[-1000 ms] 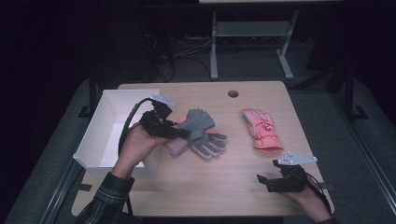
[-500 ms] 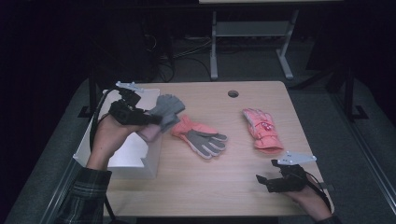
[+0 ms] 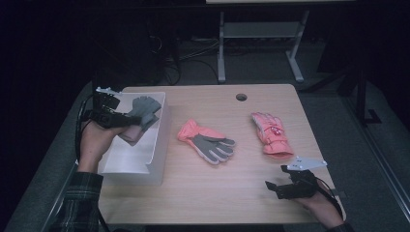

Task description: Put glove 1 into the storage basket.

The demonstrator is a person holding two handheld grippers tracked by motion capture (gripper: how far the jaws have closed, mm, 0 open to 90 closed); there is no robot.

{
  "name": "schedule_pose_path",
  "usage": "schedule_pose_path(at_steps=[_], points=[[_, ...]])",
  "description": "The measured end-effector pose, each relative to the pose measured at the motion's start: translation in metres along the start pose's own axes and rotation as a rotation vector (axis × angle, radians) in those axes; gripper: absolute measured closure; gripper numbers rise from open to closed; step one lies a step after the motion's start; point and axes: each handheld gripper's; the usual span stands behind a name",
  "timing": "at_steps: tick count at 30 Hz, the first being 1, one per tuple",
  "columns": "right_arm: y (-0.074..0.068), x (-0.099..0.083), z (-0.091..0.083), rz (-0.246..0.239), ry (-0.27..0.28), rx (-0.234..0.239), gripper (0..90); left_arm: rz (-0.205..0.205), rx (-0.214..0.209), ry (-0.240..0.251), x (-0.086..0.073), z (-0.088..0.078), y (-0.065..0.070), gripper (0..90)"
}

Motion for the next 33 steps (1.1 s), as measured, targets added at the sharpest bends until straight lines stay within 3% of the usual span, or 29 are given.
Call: schedule_pose_path(at_steps=[11,14,18,22,25,28,33], points=[[0.000,0.000,0.001,0.001,-0.002,0.002,12.9,-0.046,0.107,-0.108,-0.020,0.051,-0.024,64.6],[0.000,0.000,0.001,-0.001,-0.001,0.004,12.9,-0.052,0.116,-0.126,-0.024,0.060,-0.026,64.4],[0.002,0.000,0.001,-0.009,-0.001,0.003,12.9,-0.030,0.156,-0.162,-0.029,0.071,-0.028,64.1],[0.002,0.000,0.001,-0.012,-0.001,0.005,12.9,-0.046,0.167,-0.179,-0.035,0.080,-0.031,63.4],[0.001,0.000,0.001,-0.009,-0.001,0.006,12.9,-0.038,0.182,-0.206,-0.041,0.087,-0.033,63.0],[0.001,0.000,0.001,-0.012,0.000,0.005,12.9,-0.003,0.200,-0.243,-0.042,0.093,-0.030,61.6],[0.002,0.000,0.001,-0.011,-0.002,0.006,12.9,-0.007,0.203,-0.265,-0.047,0.101,-0.030,59.3]])
Point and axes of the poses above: each handheld gripper's, and its own axes: z roughly forward along the jaws, x roughly out of its top, y roughly to its right, and after that the axes turned 15 degrees about x, right-handed
